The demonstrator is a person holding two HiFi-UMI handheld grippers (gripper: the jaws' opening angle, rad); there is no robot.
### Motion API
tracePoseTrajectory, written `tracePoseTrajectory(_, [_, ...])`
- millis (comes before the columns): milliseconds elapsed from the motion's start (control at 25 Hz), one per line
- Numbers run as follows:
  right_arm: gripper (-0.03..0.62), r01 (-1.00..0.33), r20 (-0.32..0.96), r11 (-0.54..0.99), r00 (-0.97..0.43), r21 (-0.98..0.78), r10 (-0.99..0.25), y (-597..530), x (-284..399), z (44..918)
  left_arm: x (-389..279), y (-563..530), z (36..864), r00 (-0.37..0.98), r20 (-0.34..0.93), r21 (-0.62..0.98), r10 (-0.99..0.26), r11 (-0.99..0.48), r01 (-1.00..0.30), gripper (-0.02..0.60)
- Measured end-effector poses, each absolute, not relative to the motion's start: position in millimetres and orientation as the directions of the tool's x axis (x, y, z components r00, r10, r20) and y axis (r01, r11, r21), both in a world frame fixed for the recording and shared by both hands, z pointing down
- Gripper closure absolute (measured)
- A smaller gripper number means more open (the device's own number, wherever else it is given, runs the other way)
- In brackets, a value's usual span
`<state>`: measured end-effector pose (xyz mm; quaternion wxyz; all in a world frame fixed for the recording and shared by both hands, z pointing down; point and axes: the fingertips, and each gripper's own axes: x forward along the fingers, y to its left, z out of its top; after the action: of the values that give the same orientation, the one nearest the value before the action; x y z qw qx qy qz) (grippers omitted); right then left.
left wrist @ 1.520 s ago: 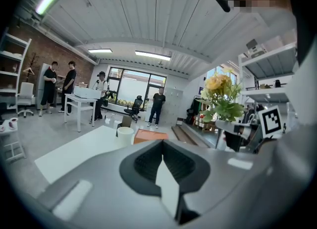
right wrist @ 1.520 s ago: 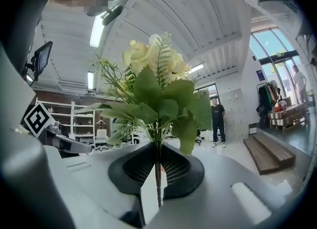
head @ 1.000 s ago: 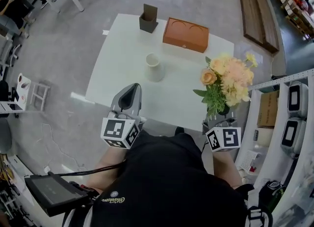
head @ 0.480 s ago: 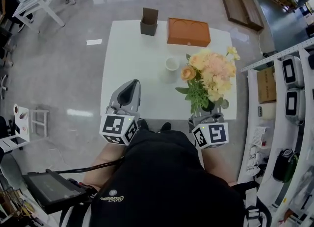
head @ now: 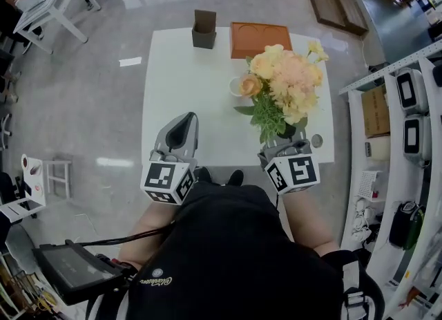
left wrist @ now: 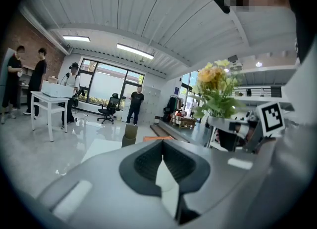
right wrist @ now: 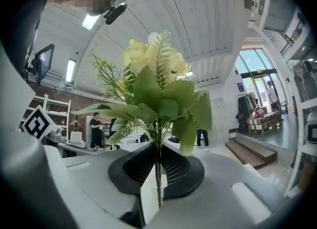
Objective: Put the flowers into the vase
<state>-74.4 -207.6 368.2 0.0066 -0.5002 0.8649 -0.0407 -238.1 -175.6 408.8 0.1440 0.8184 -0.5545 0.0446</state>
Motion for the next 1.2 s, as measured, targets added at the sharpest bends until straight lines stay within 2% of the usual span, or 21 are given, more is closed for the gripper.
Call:
tracePoseTrajectory(240, [0.557,-0.842,-0.109,0.535,-0.527,-0.065,-0.843,-252,-92,307,-245,-174,411,0.384,0.234,0.198,-0.893,-0.343,-0.918,0.575])
tracePoseTrajectory(400, [0.557,-0.834,-0.136,0.549,-0.538,-0.058,-0.832,-271,-102,294,-245,-173,413,0.387,0.236,0.203,-0.891,-0.344,-0.917,0.575])
tracePoseTrajectory(680, [0.556,-0.822,-0.095,0.565,-0.559,-0.067,-0.824,-275,-113,335,-249,-171,416,0.385,0.242,0.211,-0.891,-0.339,-0.917,0.575])
tracePoseTrajectory(1200, [0.556,-0.847,0.101,0.531,-0.53,-0.024,-0.842,-284,-120,437,-259,-169,418,0.374,0.249,0.205,-0.893,-0.329,-0.922,0.575])
